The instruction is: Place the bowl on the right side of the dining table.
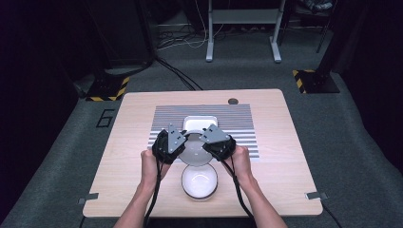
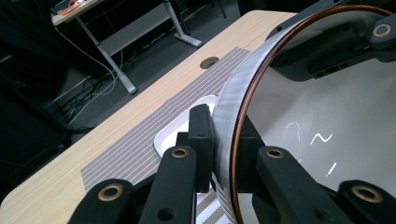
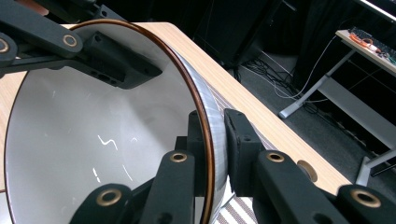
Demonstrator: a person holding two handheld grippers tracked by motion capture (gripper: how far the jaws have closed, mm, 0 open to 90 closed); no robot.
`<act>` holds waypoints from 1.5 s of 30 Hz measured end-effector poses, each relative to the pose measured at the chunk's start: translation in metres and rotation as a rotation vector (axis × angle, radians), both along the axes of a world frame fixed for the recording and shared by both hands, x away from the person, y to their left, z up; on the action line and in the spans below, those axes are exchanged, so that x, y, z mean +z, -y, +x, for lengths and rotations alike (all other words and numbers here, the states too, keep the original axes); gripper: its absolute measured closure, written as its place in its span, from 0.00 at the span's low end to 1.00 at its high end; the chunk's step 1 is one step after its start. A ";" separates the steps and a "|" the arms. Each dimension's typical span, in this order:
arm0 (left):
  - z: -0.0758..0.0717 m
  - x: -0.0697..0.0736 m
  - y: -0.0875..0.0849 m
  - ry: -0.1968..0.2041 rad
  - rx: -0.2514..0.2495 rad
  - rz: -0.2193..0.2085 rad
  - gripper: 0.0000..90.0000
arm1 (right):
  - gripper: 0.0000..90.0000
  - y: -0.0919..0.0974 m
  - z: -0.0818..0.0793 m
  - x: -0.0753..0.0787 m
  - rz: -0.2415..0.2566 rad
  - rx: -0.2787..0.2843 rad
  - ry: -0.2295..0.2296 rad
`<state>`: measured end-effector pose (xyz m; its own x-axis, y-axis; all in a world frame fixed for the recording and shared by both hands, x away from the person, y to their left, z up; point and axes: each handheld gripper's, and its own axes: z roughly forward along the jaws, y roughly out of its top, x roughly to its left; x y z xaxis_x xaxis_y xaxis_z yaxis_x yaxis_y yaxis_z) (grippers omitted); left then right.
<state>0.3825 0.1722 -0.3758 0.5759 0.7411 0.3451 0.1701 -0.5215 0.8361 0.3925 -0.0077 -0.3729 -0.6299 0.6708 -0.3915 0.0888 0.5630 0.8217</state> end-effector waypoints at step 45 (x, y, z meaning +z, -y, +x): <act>0.057 -0.014 0.001 -0.044 0.012 -0.009 0.91 | 0.90 -0.003 0.052 -0.015 0.008 -0.038 -0.038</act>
<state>0.4397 0.1708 -0.3902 0.5817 0.7507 0.3132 0.2126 -0.5120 0.8323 0.4447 -0.0050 -0.3882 -0.6183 0.6975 -0.3622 0.1408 0.5518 0.8220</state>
